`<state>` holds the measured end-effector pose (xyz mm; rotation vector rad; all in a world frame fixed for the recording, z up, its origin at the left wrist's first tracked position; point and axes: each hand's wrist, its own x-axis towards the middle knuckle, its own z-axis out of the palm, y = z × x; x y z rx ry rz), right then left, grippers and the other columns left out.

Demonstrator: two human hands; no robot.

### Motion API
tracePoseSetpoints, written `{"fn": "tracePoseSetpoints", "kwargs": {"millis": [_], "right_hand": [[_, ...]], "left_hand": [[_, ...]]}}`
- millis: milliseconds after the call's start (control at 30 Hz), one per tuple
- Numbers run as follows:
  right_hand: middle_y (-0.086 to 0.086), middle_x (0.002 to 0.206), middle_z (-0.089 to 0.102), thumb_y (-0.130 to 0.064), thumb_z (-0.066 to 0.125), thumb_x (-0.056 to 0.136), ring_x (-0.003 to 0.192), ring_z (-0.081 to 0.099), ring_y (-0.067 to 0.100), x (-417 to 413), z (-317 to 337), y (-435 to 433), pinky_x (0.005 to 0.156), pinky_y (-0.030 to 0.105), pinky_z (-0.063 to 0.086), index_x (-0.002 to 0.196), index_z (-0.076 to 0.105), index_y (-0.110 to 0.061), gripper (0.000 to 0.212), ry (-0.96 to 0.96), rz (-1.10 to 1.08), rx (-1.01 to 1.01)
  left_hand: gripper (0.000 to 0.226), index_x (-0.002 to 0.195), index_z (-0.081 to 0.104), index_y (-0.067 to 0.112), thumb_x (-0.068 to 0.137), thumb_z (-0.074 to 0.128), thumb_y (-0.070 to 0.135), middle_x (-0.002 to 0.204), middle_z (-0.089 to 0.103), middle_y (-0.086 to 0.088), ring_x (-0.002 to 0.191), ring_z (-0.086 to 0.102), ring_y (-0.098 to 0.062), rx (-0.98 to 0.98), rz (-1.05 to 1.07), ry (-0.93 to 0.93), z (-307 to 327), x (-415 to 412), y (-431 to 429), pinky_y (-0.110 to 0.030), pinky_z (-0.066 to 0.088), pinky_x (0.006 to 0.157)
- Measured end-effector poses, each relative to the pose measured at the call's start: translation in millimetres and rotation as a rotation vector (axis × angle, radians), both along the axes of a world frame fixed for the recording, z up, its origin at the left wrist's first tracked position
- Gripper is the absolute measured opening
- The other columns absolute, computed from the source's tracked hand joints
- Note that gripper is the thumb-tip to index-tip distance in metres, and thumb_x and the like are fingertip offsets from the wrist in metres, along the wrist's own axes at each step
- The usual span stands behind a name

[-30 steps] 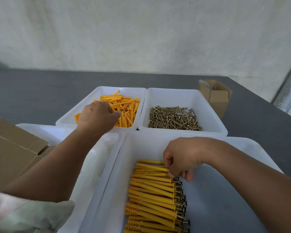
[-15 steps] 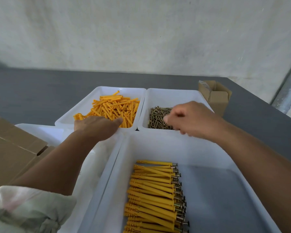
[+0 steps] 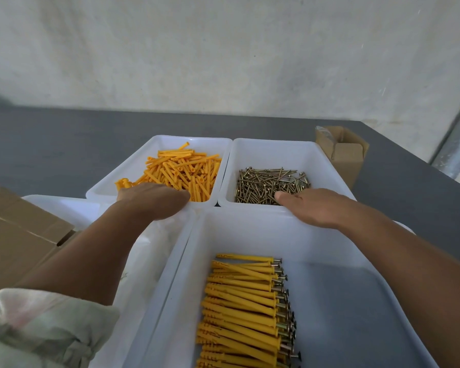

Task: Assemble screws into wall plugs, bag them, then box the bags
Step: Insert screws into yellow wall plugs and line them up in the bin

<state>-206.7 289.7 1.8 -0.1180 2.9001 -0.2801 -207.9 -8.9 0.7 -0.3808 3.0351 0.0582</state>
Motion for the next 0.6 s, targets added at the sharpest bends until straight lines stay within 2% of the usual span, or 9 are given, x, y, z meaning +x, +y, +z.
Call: {"fn": "tracePoseSetpoints", "kwargs": {"millis": [33, 100, 200, 300, 367, 433, 500, 533, 600], "right_hand": [[0.006, 0.147, 0.048, -0.071, 0.008, 0.094, 0.133, 0.043, 0.028, -1.6, -0.4, 0.5, 0.108, 0.043, 0.035, 0.137, 0.055, -0.022, 0.08, -0.002, 0.003, 0.006], [0.006, 0.152, 0.042, -0.072, 0.008, 0.094, 0.137, 0.039, 0.028, -3.2, -1.0, 0.5, 0.111, 0.044, 0.032, 0.143, 0.049, -0.023, 0.08, -0.001, 0.012, 0.004], [0.008, 0.15, 0.044, -0.071, 0.009, 0.094, 0.135, 0.041, 0.029, -4.4, -1.7, 0.2, 0.109, 0.042, 0.034, 0.14, 0.052, -0.021, 0.081, -0.002, 0.006, -0.002], [0.009, 0.145, 0.049, -0.069, 0.01, 0.095, 0.13, 0.045, 0.029, -4.3, -2.1, 0.6, 0.104, 0.041, 0.035, 0.135, 0.056, -0.017, 0.08, 0.001, 0.003, -0.01], [0.01, 0.137, 0.054, -0.069, 0.011, 0.095, 0.124, 0.049, 0.029, -4.0, -2.7, 0.7, 0.1, 0.04, 0.037, 0.126, 0.061, -0.016, 0.079, 0.009, 0.005, -0.009], [0.01, 0.117, 0.056, -0.07, 0.012, 0.095, 0.108, 0.051, 0.028, -4.1, -4.2, 1.3, 0.094, 0.04, 0.039, 0.094, 0.063, -0.017, 0.074, 0.018, 0.005, -0.007], [0.005, 0.101, 0.049, -0.07, 0.013, 0.095, 0.096, 0.047, 0.025, -4.1, -3.9, 0.9, 0.09, 0.039, 0.039, 0.069, 0.046, -0.023, 0.064, 0.02, -0.002, -0.009], [0.002, 0.099, 0.047, -0.071, 0.013, 0.095, 0.096, 0.047, 0.024, -4.3, -3.6, 0.9, 0.091, 0.039, 0.039, 0.069, 0.046, -0.023, 0.063, 0.016, -0.003, -0.015], [0.001, 0.101, 0.046, -0.071, 0.013, 0.094, 0.101, 0.049, 0.026, -5.0, -3.9, 1.8, 0.092, 0.039, 0.039, 0.081, 0.055, -0.018, 0.069, 0.008, -0.006, -0.015]], "left_hand": [[0.058, 0.122, 0.057, 0.03, 0.086, 0.027, 0.063, 0.142, 0.05, -0.003, 0.131, 0.043, -0.027, -0.001, -0.002, -0.003, -0.1, -0.2, 0.1, -0.05, 0.029, 0.11], [0.053, 0.114, 0.058, 0.03, 0.086, 0.027, 0.062, 0.14, 0.053, -0.003, 0.128, 0.045, -0.027, -0.002, -0.004, -0.007, 0.0, -0.4, 0.1, -0.051, 0.03, 0.11], [0.043, 0.096, 0.052, 0.028, 0.085, 0.027, 0.061, 0.134, 0.056, -0.004, 0.123, 0.047, -0.027, 0.001, -0.008, -0.011, 0.2, -0.8, -0.5, -0.053, 0.029, 0.11], [0.043, 0.093, 0.053, 0.027, 0.086, 0.026, 0.06, 0.132, 0.057, -0.003, 0.123, 0.047, -0.026, 0.0, -0.016, -0.017, -0.2, -1.6, -1.3, -0.052, 0.028, 0.111], [0.048, 0.104, 0.057, 0.028, 0.086, 0.026, 0.06, 0.137, 0.054, -0.004, 0.126, 0.046, -0.026, -0.003, -0.016, -0.022, -0.6, -2.4, -2.0, -0.053, 0.028, 0.111], [0.055, 0.115, 0.058, 0.028, 0.085, 0.025, 0.061, 0.141, 0.051, -0.004, 0.129, 0.044, -0.027, -0.004, -0.013, -0.024, -0.7, -2.8, -2.2, -0.053, 0.028, 0.111], [0.058, 0.119, 0.058, 0.028, 0.084, 0.025, 0.061, 0.142, 0.051, -0.004, 0.13, 0.043, -0.027, -0.001, -0.014, -0.024, -0.4, -2.8, -2.0, -0.054, 0.027, 0.112], [0.058, 0.118, 0.058, 0.028, 0.083, 0.025, 0.061, 0.141, 0.051, -0.004, 0.129, 0.044, -0.027, 0.0, -0.015, -0.024, -0.3, -2.6, -1.8, -0.054, 0.027, 0.112], [0.057, 0.118, 0.058, 0.027, 0.085, 0.026, 0.06, 0.141, 0.051, -0.005, 0.128, 0.045, -0.027, 0.006, -0.015, -0.019, 0.1, -2.5, -1.4, -0.053, 0.029, 0.111]]}}
